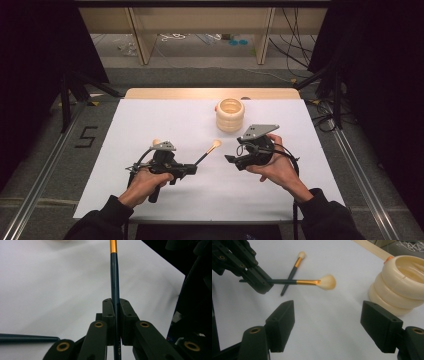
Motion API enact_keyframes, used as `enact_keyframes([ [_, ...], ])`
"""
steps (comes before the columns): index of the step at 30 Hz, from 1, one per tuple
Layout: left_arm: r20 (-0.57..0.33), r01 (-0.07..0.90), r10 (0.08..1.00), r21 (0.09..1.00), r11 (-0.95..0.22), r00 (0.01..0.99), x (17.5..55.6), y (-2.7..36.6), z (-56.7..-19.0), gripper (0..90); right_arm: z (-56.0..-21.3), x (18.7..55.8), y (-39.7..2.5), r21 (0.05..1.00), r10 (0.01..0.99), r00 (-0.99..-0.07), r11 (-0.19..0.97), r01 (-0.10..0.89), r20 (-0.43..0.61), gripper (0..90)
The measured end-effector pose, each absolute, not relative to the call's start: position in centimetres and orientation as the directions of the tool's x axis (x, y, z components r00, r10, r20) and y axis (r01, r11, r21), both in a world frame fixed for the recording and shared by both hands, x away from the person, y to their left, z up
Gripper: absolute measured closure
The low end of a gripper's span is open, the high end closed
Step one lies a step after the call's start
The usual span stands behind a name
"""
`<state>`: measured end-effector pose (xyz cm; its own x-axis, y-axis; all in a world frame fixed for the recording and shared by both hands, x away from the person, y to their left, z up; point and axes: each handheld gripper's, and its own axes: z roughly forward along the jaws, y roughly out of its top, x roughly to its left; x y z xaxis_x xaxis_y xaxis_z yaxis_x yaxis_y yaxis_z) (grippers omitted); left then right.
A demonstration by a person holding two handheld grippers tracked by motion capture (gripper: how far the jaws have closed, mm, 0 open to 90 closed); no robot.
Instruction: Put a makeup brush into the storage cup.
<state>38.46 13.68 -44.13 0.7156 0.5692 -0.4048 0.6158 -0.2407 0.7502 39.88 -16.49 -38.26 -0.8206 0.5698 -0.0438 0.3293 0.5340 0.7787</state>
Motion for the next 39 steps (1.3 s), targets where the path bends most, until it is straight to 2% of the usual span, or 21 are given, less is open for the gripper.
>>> enact_keyframes([
  [12, -0.371, 0.550, 0.601, 0.823, -0.140, 0.708, 38.2, 14.1, -43.2, 84.1, -39.1, 40.0, -16.8, 0.830, 0.622, -0.782, 0.419, 0.369, 0.033, 26.3],
  [26, -0.347, 0.497, 0.621, 0.864, -0.080, 0.703, 37.6, 13.8, -42.8, 84.1, -39.9, 40.3, -15.5, 0.871, 0.584, -0.791, 0.276, 0.406, 0.183, 24.4],
  [30, -0.343, 0.487, 0.622, 0.870, -0.071, 0.704, 37.5, 13.6, -42.7, 84.1, -40.1, 40.5, -15.0, 0.875, 0.553, -0.787, 0.197, 0.442, 0.273, 25.4],
  [39, -0.337, 0.474, 0.618, 0.878, -0.065, 0.710, 37.1, 13.2, -42.6, 84.2, -40.5, 40.9, -14.0, 0.871, 0.527, -0.776, 0.128, 0.475, 0.346, 27.4],
])
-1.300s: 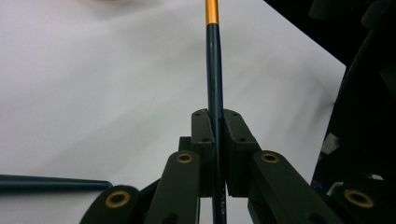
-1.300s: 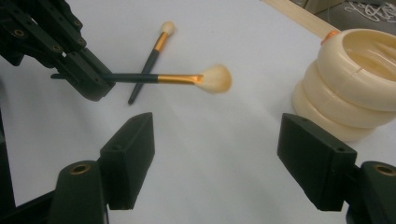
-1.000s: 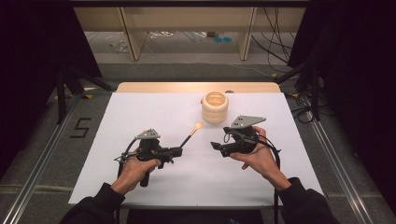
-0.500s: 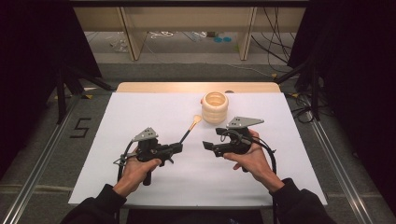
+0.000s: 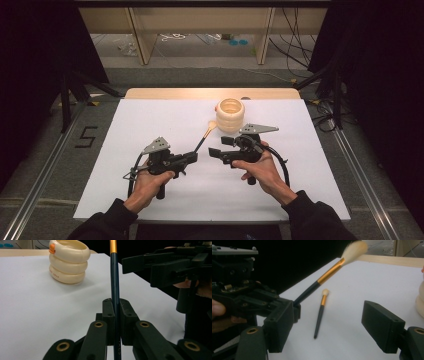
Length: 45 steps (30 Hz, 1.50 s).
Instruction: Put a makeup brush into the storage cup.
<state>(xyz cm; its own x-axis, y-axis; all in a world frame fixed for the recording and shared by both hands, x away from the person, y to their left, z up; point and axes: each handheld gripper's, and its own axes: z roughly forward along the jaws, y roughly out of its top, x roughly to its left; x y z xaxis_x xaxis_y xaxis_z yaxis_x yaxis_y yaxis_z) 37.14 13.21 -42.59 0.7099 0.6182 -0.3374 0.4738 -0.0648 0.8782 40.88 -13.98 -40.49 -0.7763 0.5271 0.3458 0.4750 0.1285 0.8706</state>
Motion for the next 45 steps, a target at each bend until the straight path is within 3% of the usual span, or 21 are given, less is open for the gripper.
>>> enact_keyframes([
  [19, -0.345, 0.459, 0.616, 0.888, -0.030, 0.708, 36.6, 12.7, -42.5, 84.1, -40.7, 41.9, -11.8, 0.861, 0.477, -0.768, 0.045, 0.507, 0.427, 31.9],
  [45, -0.340, 0.438, 0.621, 0.899, -0.005, 0.706, 36.4, 12.2, -42.5, 84.1, -40.6, 42.2, -11.3, 0.848, 0.429, -0.762, -0.019, 0.530, 0.485, 55.2],
])
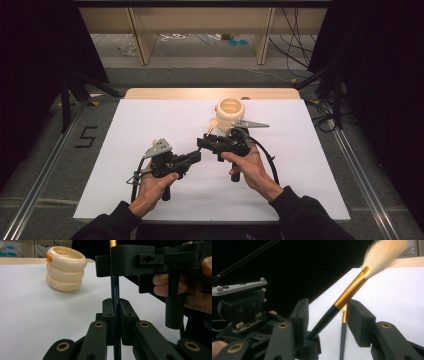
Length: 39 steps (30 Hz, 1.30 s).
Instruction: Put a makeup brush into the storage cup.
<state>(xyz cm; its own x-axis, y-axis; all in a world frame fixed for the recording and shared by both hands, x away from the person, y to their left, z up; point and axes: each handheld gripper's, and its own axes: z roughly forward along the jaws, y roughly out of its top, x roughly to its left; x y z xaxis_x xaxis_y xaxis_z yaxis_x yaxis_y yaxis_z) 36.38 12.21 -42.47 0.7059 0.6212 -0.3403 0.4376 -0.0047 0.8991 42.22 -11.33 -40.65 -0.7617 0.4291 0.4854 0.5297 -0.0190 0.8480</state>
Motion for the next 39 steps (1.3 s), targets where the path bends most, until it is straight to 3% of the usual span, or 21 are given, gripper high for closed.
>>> enact_keyframes([
  [39, -0.324, 0.421, 0.618, 0.907, -0.013, 0.717, 36.36, 11.61, -42.84, 83.9, -40.44, 41.81, -11.16, 0.840, 0.353, -0.777, -0.053, 0.540, 0.522, 82.5],
])
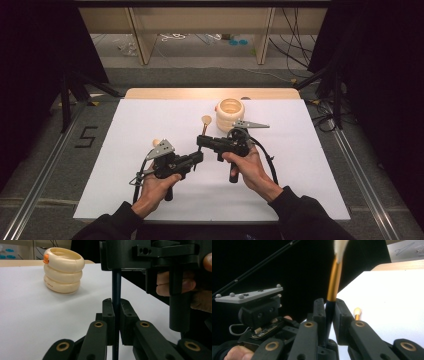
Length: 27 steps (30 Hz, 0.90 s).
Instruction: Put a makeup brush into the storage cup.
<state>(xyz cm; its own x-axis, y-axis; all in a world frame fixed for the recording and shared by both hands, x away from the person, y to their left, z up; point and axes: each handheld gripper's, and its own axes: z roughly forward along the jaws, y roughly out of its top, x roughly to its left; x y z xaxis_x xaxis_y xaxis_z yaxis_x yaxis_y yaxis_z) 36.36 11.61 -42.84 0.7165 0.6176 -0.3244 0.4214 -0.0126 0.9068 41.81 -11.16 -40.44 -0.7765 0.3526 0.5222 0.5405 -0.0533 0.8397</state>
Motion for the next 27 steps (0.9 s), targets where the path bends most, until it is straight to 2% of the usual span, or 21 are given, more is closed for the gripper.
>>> enact_keyframes([
  [5, -0.328, 0.427, 0.606, 0.904, -0.022, 0.725, 36.4, 11.5, -42.9, 83.1, -40.3, 41.6, -11.0, 0.855, 0.349, -0.796, -0.035, 0.517, 0.495, 83.1],
  [10, -0.317, 0.420, 0.605, 0.907, -0.032, 0.731, 36.4, 11.4, -43.0, 66.5, -40.0, 41.3, -10.7, 0.877, 0.357, -0.821, 0.012, 0.481, 0.445, 83.2],
  [12, -0.316, 0.432, 0.613, 0.901, -0.046, 0.724, 36.3, 11.2, -43.0, 56.2, -39.9, 41.2, -10.8, 0.881, 0.359, -0.827, 0.025, 0.472, 0.433, 83.2],
  [18, -0.296, 0.443, 0.630, 0.892, -0.085, 0.717, 36.2, 11.1, -43.1, 40.6, -39.6, 41.2, -11.0, 0.910, 0.381, -0.856, 0.078, 0.407, 0.350, 83.2],
  [27, -0.254, 0.435, 0.644, 0.890, -0.135, 0.721, 35.7, 11.9, -43.2, 33.8, -38.7, 41.1, -11.7, 0.925, 0.414, -0.876, 0.167, 0.340, 0.247, 83.2],
])
